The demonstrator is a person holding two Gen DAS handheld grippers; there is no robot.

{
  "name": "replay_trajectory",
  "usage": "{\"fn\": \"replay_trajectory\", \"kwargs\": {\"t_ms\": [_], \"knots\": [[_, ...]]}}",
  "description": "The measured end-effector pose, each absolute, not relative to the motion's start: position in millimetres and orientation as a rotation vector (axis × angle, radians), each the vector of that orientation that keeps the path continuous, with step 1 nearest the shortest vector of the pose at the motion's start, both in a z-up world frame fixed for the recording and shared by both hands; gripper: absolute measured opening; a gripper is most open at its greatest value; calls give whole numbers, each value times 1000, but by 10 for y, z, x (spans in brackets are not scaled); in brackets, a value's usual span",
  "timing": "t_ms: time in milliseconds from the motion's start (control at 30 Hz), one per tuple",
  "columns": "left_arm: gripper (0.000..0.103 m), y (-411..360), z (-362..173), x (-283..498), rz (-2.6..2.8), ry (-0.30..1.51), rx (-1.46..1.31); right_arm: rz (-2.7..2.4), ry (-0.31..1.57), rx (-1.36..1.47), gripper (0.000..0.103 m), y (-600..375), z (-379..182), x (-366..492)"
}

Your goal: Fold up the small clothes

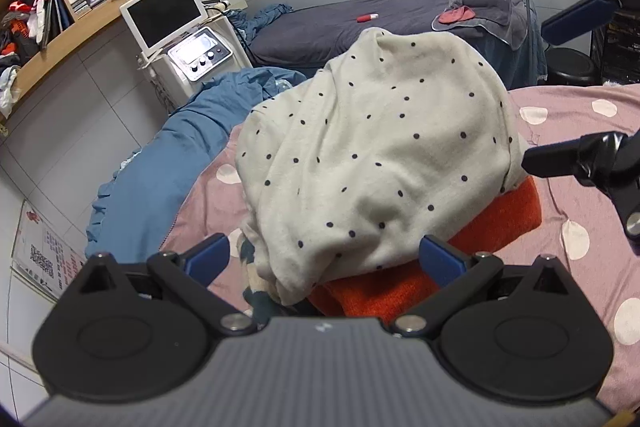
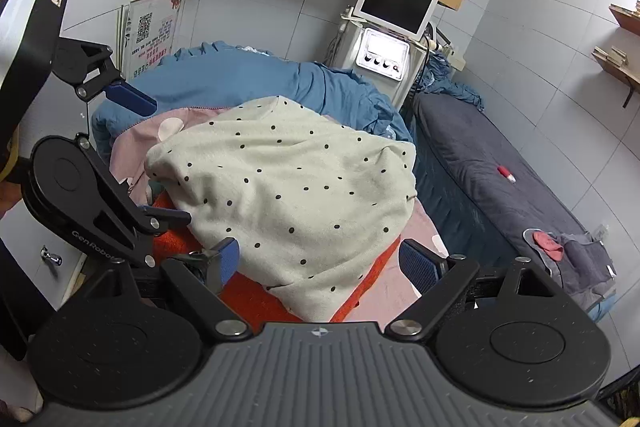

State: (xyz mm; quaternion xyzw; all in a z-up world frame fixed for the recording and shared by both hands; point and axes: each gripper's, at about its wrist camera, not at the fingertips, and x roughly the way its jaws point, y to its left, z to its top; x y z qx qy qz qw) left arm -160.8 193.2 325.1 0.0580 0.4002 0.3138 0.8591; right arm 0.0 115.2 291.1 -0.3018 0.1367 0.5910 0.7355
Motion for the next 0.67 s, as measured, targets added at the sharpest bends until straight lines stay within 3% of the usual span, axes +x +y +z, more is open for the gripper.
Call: {"fn": "replay_trajectory", "kwargs": {"t_ms": [667], "knots": [[103, 1963, 3257, -1627, 668, 823, 140, 1281, 326, -653, 103, 1235, 2875, 3]]}}
